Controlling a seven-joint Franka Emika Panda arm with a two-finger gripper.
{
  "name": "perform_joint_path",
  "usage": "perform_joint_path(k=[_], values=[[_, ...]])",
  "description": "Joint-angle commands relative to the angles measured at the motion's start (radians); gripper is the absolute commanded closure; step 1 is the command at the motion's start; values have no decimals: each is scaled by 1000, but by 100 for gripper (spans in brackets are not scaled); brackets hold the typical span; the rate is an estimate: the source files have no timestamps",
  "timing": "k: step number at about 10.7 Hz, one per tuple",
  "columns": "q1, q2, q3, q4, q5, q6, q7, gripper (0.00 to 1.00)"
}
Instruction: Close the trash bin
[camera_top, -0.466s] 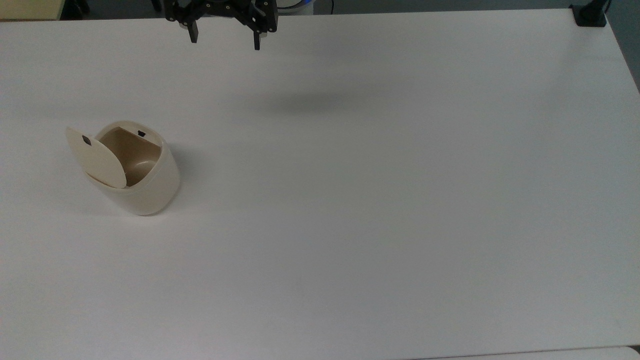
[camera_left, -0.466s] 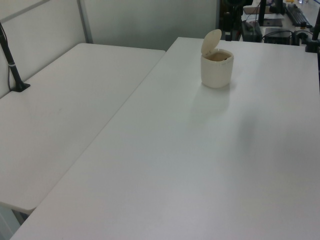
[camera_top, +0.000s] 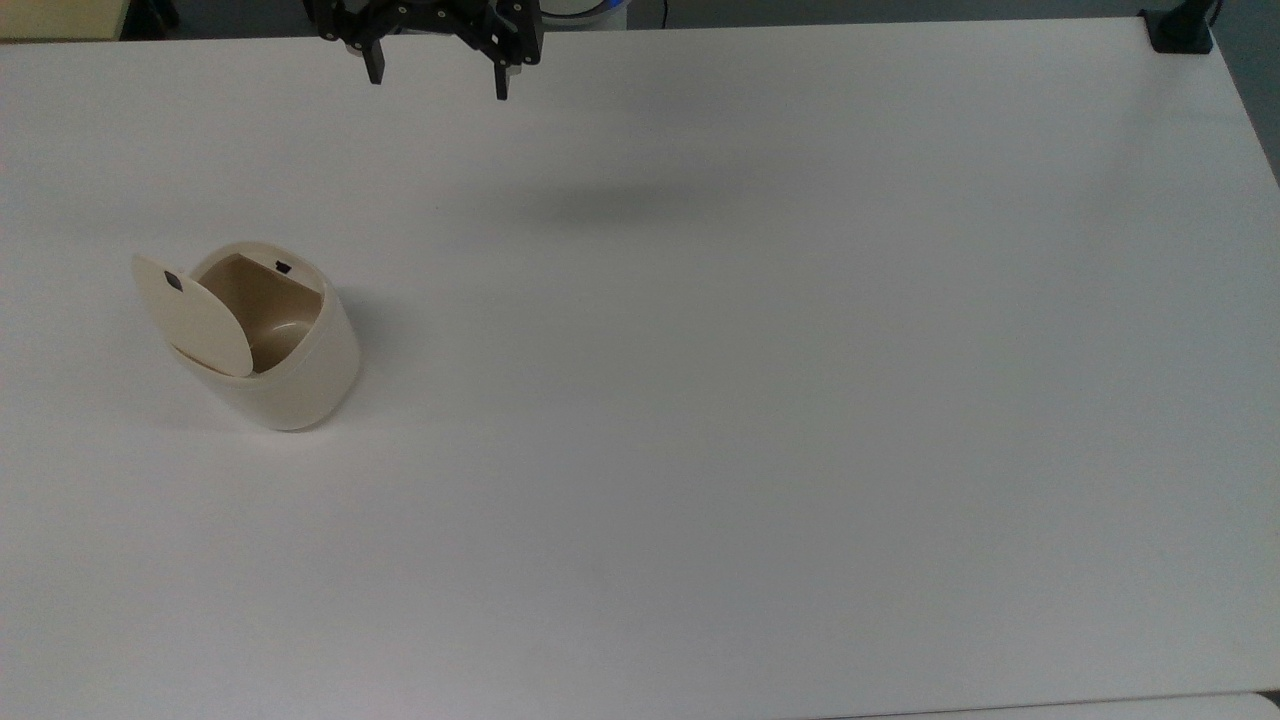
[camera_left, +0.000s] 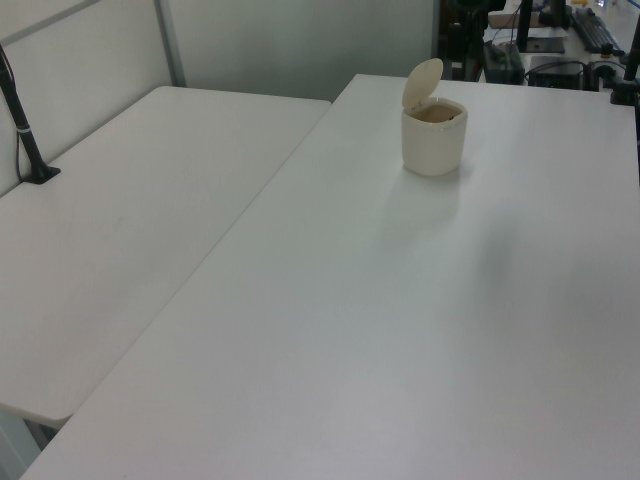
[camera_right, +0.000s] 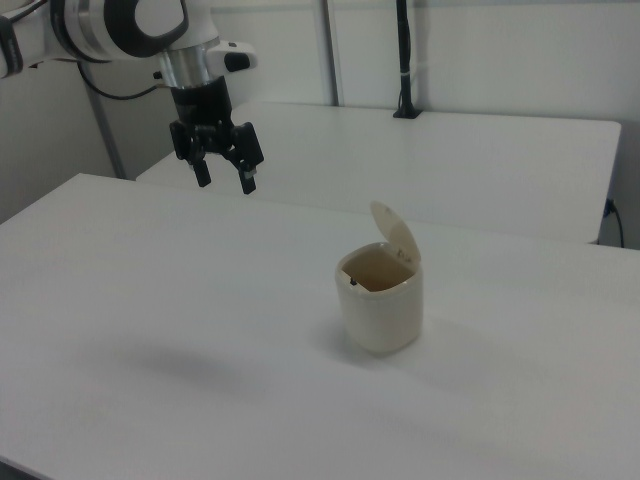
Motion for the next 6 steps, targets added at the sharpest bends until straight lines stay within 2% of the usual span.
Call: perform_joint_path(k=[1, 6], values=[[2, -25, -5, -21, -5, 1, -16, 0], [2, -24, -6, -21, -5, -1, -51, 0]])
